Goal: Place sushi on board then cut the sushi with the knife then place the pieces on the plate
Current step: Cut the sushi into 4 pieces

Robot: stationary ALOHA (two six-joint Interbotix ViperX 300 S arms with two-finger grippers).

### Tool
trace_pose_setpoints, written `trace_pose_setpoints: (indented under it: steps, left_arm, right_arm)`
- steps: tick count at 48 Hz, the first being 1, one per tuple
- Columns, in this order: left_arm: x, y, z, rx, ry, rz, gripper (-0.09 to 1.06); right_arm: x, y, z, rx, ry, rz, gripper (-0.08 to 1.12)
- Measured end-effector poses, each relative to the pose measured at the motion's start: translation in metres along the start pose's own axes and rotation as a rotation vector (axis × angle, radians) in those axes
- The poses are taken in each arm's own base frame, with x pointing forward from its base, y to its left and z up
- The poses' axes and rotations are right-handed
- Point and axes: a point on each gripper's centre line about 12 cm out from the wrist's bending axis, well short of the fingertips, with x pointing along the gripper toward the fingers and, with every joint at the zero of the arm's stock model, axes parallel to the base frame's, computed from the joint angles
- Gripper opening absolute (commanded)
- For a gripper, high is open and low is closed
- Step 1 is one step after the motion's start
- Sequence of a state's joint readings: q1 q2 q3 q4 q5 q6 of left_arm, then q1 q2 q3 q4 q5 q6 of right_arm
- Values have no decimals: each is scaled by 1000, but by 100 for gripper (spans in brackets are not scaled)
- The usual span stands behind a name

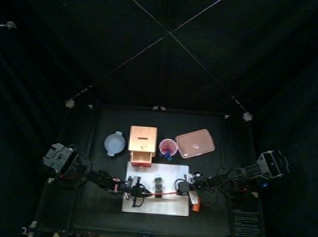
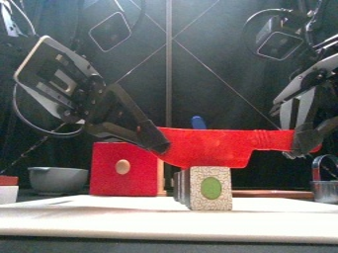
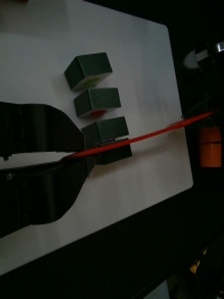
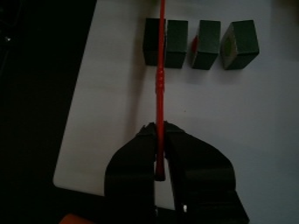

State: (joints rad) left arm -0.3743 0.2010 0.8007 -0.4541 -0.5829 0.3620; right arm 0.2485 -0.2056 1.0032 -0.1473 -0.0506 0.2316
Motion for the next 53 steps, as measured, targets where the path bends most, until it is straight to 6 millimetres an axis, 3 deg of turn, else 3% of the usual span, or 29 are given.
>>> trace_pose_setpoints:
  steps: [53]
  left_arm:
    - [-3,3,2,79,10,4,32]
  right_arm:
    - [-1,4,2,-6,4,8,25]
